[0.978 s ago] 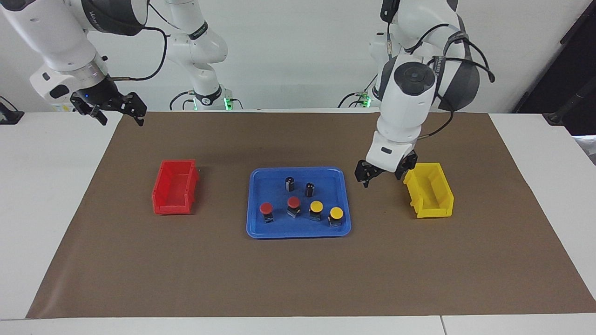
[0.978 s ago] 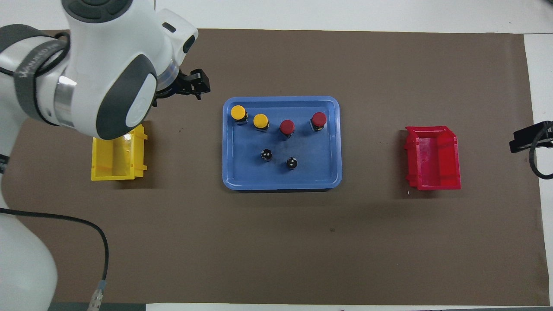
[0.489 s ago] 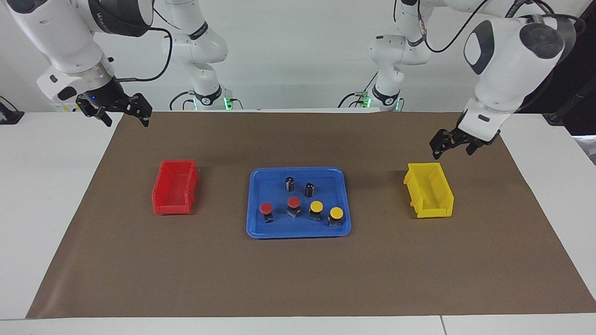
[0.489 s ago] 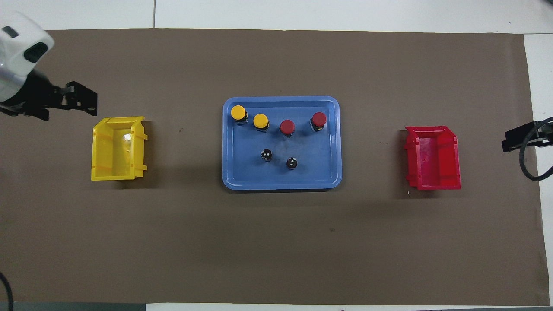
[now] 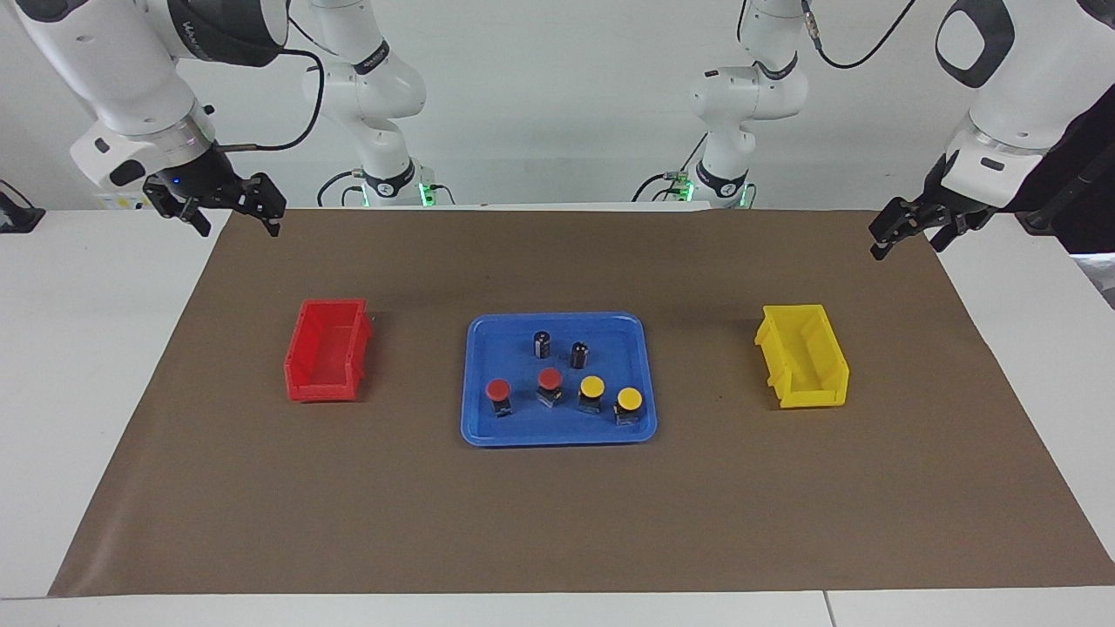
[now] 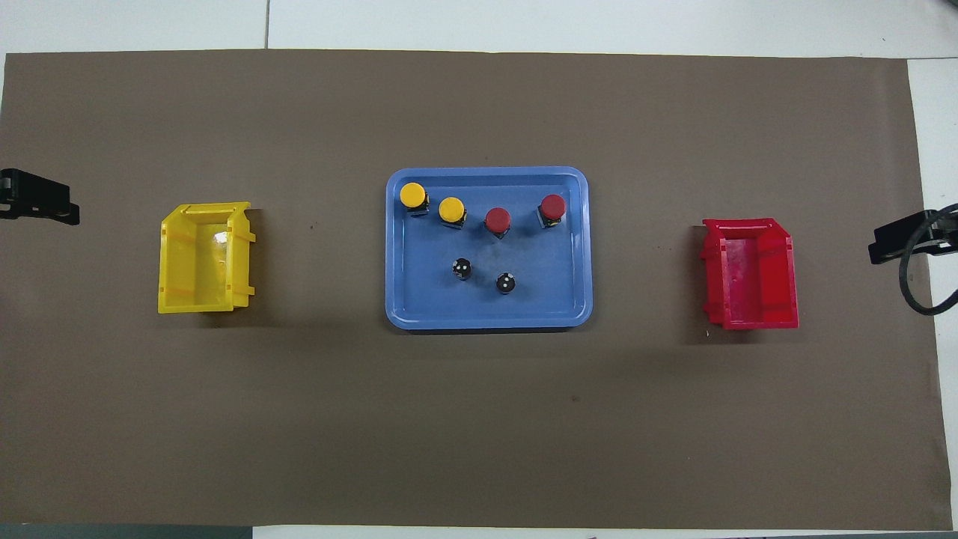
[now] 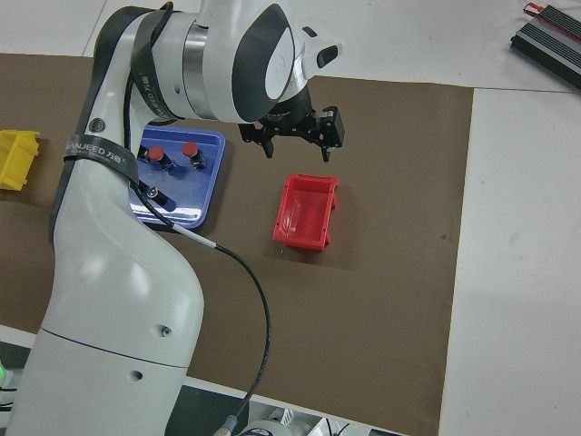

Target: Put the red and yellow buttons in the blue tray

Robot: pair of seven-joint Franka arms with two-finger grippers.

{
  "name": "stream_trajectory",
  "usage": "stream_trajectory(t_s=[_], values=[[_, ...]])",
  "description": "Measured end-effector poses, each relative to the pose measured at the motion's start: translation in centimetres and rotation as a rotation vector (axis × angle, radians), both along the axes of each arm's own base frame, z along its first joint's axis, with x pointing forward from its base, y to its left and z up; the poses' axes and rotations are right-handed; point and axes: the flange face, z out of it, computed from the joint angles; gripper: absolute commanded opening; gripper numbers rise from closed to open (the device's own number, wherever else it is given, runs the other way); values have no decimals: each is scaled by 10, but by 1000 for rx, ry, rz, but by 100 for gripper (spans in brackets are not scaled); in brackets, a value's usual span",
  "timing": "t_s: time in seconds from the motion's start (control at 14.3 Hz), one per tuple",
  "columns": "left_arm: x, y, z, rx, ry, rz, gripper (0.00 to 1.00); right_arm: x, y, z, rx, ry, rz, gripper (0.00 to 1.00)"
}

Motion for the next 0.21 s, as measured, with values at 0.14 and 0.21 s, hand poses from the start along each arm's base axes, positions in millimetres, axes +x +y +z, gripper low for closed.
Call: stream_trajectory(t_s=[0.14, 0.21], values=[[-1, -2, 1, -1, -2, -48, 100, 0, 0, 0, 0, 0, 0, 100], [-1, -1, 2, -1, -3, -67, 100, 0, 0, 0, 0, 0, 0, 100]])
